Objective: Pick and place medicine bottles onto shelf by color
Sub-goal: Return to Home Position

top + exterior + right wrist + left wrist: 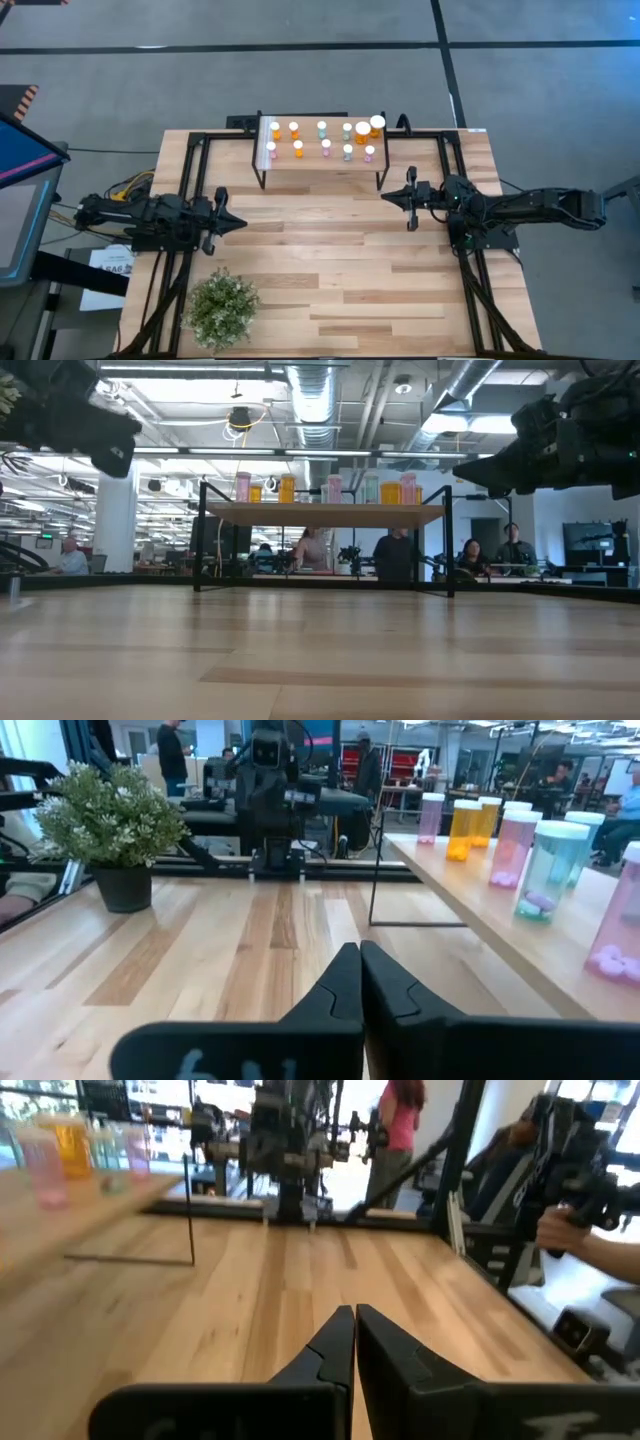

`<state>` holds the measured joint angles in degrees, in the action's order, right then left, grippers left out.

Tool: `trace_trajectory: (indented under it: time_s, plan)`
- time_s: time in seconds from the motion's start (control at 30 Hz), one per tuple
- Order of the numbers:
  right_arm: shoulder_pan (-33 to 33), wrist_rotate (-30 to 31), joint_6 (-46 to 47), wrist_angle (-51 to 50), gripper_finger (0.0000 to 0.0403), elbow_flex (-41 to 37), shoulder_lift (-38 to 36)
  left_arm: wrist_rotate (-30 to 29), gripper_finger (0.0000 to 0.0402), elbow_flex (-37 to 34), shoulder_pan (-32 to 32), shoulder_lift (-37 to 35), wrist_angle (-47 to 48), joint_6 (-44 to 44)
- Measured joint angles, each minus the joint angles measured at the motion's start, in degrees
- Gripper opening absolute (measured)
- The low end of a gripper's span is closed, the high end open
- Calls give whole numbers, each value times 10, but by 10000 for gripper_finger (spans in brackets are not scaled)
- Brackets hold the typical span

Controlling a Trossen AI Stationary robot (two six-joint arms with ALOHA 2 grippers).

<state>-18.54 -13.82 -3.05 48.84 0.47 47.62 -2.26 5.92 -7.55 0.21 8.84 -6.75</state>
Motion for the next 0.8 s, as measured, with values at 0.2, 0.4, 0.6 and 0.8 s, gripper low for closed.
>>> trace_trajectory:
  time_s: [0.2, 0.4, 0.6, 0.8]
  plan:
    - [-2, 0, -15, 1, 4, 0, 0, 12, 0, -32, 0, 0, -48, 9]
    - [-20, 0, -11, -2, 12, -1, 0, 10, 0, -32, 0, 1, -43, 23]
    - [-45, 12, -13, 5, 8, -1, 0, 14, 0, -32, 0, 1, -46, 33]
    - [-49, 13, 14, 3, 6, 1, -12, 18, 0, -32, 0, 1, -58, 63]
